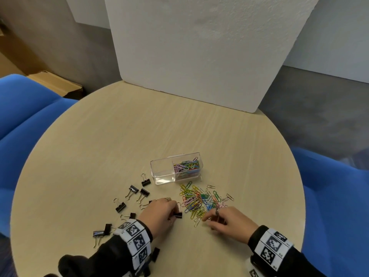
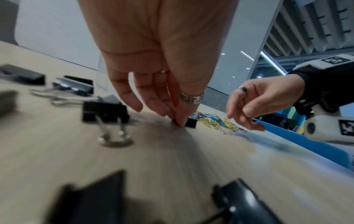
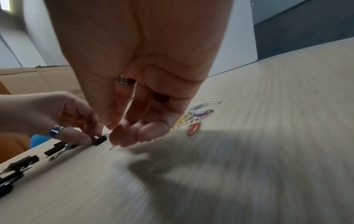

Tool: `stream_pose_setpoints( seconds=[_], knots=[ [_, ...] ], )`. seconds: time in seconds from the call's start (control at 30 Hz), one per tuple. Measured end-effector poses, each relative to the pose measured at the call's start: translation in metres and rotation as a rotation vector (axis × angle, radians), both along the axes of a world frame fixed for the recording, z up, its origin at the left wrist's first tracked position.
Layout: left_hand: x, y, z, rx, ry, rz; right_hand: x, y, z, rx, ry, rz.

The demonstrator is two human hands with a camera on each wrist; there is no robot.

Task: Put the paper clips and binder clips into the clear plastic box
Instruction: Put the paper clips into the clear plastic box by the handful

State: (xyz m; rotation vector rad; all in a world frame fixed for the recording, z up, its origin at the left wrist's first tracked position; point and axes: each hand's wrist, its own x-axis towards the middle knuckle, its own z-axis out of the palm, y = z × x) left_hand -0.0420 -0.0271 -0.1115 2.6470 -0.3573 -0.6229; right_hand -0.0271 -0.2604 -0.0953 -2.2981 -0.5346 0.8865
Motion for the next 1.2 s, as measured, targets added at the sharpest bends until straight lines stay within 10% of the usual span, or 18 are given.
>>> stream_pose_setpoints(
  seconds=[0.23, 0.4, 0.63, 1.2],
  knots=[
    [-0.003, 0.024, 0.009, 0.083, 0.001, -0.009, -0.008, 0.007, -0.013, -0.186, -0.103, 0.231],
    [0.004, 0.011, 0.022, 0.031, -0.043, 0.045, -0.002, -0.011, -0.009, 0.021, -0.277, -0.258],
    [0.025, -0.044, 0.014, 0.062, 0.091, 0.111, 0.005, -0.023, -0.025, -0.252, -0.134, -0.609],
    [0.036, -0.063, 0.007, -0.240, 0.004, 0.162, 0.023, 0.020, -0.015, -0.246, -0.369, -0.293]
  ],
)
